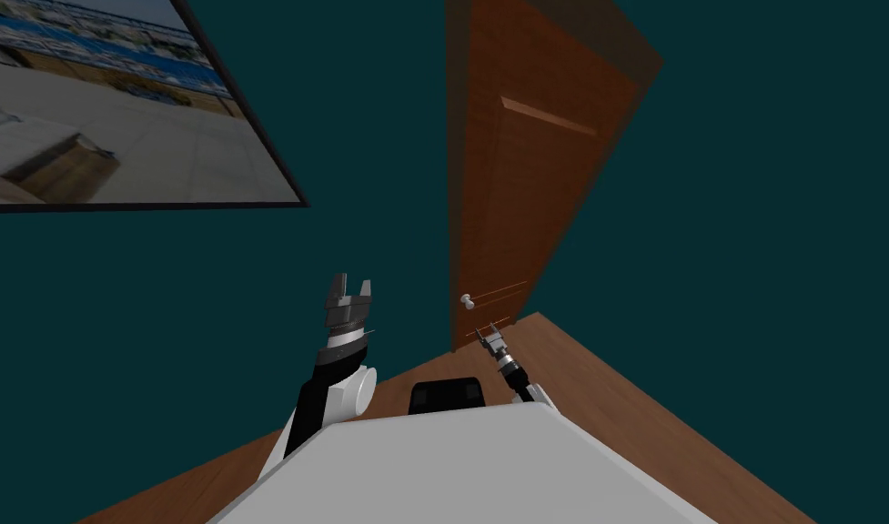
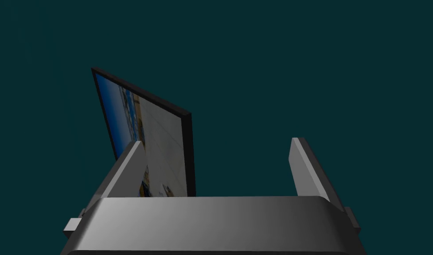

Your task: Pull the door open

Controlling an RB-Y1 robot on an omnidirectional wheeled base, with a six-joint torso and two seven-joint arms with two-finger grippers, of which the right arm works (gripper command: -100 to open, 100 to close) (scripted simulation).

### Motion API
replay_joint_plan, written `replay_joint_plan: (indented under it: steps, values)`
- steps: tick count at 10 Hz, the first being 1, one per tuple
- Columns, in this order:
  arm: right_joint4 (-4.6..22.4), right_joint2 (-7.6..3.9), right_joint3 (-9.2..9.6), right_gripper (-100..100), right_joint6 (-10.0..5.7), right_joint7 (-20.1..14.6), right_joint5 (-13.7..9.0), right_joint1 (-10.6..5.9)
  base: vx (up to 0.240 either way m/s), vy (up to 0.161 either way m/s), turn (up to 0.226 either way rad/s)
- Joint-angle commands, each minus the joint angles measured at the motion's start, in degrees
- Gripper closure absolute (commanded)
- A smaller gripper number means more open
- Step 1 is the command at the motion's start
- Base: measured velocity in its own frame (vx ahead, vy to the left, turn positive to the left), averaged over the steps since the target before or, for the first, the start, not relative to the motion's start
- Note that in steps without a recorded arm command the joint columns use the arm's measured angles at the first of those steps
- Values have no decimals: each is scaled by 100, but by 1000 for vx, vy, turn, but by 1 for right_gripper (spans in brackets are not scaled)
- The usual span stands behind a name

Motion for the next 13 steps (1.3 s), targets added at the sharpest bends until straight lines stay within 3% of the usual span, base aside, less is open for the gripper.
replay_joint_plan:
  steps: [1, 3, 5, 6, 7, 9, 10, 11, 13]
  values:
    - [145, -103, -103, -100, -106, -2, -63, -22, -20, 162, 106]
    - [374, -282, -285, -100, -278, -17, -178, -34, 22, 161, 125]
    - [438, -331, -336, -100, -325, -21, -210, -37, 64, 103, 57]
    - [573, -430, -442, -100, -425, -30, -279, -44, 80, 64, 106]
    - [573, -430, -442, -100, -425, -30, -279, -44, 72, 33, 66]
    - [781, -579, -605, -100, -578, -45, -384, -55, 117, 33, 137]
    - [781, -579, -605, -100, -578, -45, -384, -55, 90, 31, 19]
    - [917, -674, -711, -100, -677, -54, -453, -63, 94, 50, 116]
    - [917, -674, -711, -100, -677, -54, -453, -63, 60, 24, 25]
